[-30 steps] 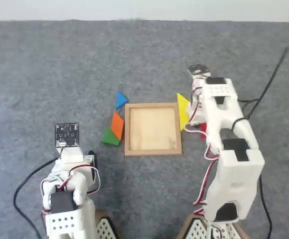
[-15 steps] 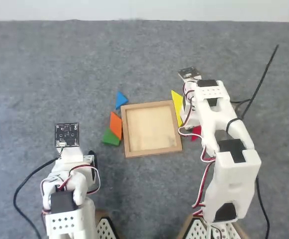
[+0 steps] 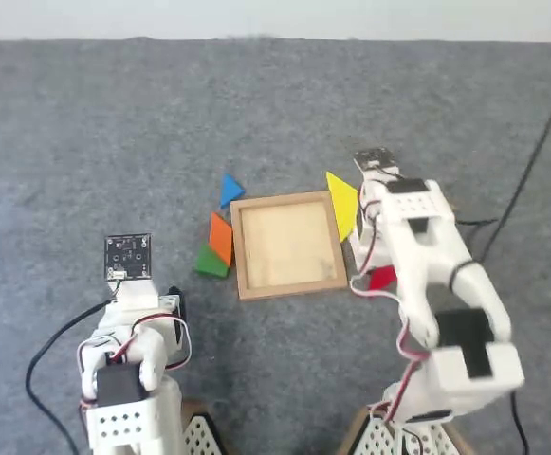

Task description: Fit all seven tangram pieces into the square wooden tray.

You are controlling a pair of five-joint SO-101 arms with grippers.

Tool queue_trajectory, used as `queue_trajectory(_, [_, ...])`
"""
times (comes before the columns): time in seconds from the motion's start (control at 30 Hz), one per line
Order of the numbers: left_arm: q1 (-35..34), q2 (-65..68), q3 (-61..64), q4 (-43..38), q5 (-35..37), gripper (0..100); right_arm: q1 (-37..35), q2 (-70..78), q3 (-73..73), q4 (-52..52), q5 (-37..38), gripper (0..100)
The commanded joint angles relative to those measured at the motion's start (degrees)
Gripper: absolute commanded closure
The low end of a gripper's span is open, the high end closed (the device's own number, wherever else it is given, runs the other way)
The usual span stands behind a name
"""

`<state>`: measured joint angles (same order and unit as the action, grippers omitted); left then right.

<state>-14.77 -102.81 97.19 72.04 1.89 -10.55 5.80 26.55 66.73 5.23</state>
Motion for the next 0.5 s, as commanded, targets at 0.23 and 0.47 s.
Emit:
queue_trajectory(0.23, [-0.2, -1.2, -0.7, 0.3, 0.6, 87, 0.8, -1.5, 4.1, -7.5, -3.0, 62.7])
queue_trajectory(0.47, [-0.2, -1.2, -0.7, 0.3, 0.6, 87, 0.8, 5.3, -0.5, -7.5, -3.3, 62.9])
